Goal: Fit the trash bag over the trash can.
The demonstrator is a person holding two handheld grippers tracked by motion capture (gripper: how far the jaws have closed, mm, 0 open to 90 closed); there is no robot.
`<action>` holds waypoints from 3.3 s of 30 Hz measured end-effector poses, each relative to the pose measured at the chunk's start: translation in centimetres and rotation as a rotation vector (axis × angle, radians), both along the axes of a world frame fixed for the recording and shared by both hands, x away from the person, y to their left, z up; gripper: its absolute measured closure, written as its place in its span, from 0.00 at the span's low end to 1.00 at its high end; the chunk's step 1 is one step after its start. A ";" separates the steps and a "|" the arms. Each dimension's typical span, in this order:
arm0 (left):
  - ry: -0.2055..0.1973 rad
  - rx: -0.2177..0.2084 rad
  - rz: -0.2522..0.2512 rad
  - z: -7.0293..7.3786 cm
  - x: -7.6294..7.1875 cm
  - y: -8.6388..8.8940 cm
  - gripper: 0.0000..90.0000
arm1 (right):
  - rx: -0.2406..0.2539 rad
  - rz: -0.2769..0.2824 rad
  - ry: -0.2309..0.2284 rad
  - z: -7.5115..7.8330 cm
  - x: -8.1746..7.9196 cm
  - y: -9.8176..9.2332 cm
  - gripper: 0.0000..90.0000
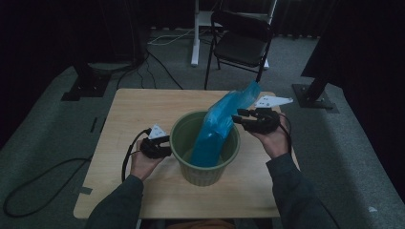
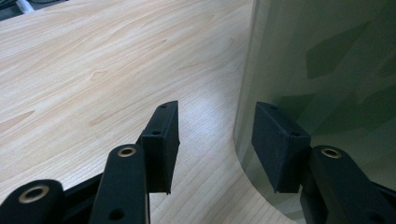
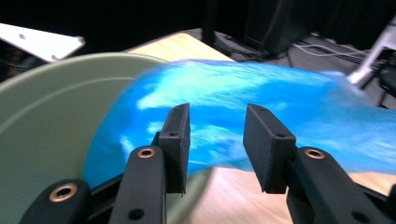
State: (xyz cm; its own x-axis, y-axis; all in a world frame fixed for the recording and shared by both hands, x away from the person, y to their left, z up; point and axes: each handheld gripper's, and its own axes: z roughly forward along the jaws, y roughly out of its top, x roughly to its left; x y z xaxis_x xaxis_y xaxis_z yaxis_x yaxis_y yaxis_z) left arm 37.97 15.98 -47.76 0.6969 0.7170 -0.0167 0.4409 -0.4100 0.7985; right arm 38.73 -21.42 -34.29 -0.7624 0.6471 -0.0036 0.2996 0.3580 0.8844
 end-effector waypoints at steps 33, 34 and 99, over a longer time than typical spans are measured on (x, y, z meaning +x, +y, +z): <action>0.001 -0.005 0.001 0.0 0.1 0.0 0.57 | -0.230 -0.127 -0.050 -3.3 4.1 -1.8 0.56; 0.001 -0.006 0.001 0.0 0.1 0.0 0.57 | -0.238 -0.119 -0.047 -3.3 4.3 -1.7 0.56; -0.127 -0.139 0.013 7.2 -2.1 3.5 0.58 | -0.093 0.260 0.021 0.6 -1.8 2.4 0.98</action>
State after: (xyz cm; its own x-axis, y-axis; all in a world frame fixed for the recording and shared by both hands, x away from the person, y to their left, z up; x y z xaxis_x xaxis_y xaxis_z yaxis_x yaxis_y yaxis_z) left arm 35.83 19.44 -40.53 0.6903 0.7229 -0.0281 0.3371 -0.2871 0.8966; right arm 36.97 -19.00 -33.69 -0.9033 0.4274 -0.0362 0.2049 0.5042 0.8389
